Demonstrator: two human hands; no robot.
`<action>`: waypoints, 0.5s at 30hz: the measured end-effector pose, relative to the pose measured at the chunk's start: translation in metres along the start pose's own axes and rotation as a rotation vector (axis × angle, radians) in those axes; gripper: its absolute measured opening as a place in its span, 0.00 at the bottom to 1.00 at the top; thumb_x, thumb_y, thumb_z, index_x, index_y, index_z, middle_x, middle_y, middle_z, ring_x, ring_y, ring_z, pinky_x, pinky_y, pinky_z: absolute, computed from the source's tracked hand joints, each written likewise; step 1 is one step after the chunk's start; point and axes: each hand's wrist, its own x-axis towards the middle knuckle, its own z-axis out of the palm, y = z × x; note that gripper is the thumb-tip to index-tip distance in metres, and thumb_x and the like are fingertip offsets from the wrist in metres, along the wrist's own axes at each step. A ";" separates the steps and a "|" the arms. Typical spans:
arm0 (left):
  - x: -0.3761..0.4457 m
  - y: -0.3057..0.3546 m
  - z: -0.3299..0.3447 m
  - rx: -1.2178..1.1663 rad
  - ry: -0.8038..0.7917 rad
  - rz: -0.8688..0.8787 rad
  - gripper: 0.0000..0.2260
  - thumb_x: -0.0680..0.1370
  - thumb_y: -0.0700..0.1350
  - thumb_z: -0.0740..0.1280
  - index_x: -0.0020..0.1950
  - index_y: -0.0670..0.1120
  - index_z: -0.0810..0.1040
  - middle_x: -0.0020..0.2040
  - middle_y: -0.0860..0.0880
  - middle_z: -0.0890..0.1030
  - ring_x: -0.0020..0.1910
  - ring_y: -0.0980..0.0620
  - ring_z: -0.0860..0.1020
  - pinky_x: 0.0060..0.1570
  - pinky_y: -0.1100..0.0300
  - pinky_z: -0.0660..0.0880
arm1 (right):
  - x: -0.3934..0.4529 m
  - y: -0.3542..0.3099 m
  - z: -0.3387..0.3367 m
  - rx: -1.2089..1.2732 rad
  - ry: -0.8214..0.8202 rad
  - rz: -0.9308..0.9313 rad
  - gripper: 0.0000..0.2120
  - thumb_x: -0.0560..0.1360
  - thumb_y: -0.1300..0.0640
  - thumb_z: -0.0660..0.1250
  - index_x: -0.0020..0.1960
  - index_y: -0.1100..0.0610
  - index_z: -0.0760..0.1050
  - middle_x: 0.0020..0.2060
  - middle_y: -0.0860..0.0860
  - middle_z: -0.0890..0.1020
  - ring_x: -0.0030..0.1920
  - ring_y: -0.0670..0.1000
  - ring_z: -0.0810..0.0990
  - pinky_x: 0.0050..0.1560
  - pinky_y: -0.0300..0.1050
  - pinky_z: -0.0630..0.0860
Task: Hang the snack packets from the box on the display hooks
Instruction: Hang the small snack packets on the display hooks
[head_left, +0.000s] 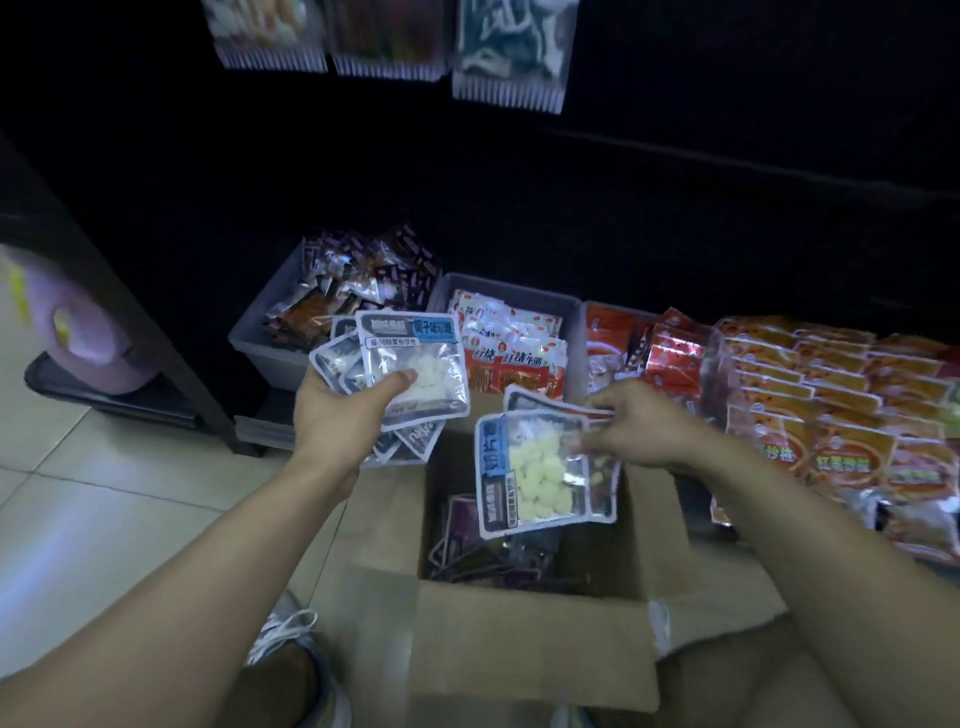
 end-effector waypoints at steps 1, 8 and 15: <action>-0.002 0.000 -0.001 -0.010 -0.002 -0.008 0.22 0.72 0.43 0.83 0.64 0.49 0.82 0.52 0.53 0.89 0.48 0.54 0.88 0.36 0.63 0.83 | -0.014 0.000 -0.015 0.133 0.038 -0.012 0.11 0.70 0.51 0.83 0.45 0.56 0.85 0.41 0.52 0.89 0.43 0.52 0.89 0.47 0.46 0.83; -0.033 -0.008 0.018 -0.058 -0.217 -0.181 0.17 0.74 0.46 0.81 0.62 0.47 0.84 0.52 0.46 0.90 0.48 0.44 0.89 0.45 0.51 0.84 | -0.039 -0.022 0.001 1.184 0.117 -0.014 0.19 0.69 0.58 0.73 0.59 0.64 0.82 0.52 0.58 0.88 0.48 0.55 0.88 0.50 0.51 0.86; -0.039 -0.019 0.037 -0.152 -0.296 -0.260 0.41 0.59 0.69 0.83 0.69 0.57 0.80 0.61 0.54 0.87 0.59 0.50 0.85 0.58 0.49 0.80 | -0.026 -0.031 0.039 1.028 0.315 0.026 0.19 0.75 0.48 0.76 0.63 0.55 0.83 0.54 0.50 0.89 0.57 0.55 0.87 0.60 0.53 0.82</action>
